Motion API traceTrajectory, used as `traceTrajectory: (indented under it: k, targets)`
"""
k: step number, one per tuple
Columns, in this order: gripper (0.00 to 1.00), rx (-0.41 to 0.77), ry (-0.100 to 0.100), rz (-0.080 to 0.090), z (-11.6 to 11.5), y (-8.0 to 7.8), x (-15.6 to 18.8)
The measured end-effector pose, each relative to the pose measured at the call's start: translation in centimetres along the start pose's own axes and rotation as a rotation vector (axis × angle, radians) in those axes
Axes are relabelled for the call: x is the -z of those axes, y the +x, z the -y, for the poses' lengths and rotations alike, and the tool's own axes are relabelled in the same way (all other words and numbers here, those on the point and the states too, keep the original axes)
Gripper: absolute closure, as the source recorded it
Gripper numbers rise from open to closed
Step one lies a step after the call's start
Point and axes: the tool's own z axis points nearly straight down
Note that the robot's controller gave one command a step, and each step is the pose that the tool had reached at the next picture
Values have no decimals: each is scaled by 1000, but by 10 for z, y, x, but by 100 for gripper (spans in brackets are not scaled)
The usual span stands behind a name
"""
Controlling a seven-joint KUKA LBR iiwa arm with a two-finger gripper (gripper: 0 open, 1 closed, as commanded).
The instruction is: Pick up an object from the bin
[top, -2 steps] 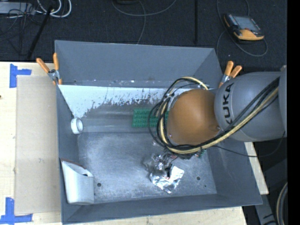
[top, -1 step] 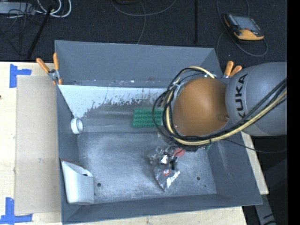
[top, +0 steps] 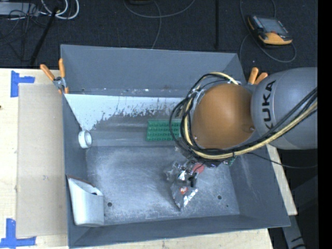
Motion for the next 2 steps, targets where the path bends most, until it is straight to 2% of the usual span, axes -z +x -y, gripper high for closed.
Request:
traceTrajectory:
  k: [1,2]
  targets:
    - [100,-8,0,0,0,-1,12]
    - [100,-15,3,2,0,-2,60]
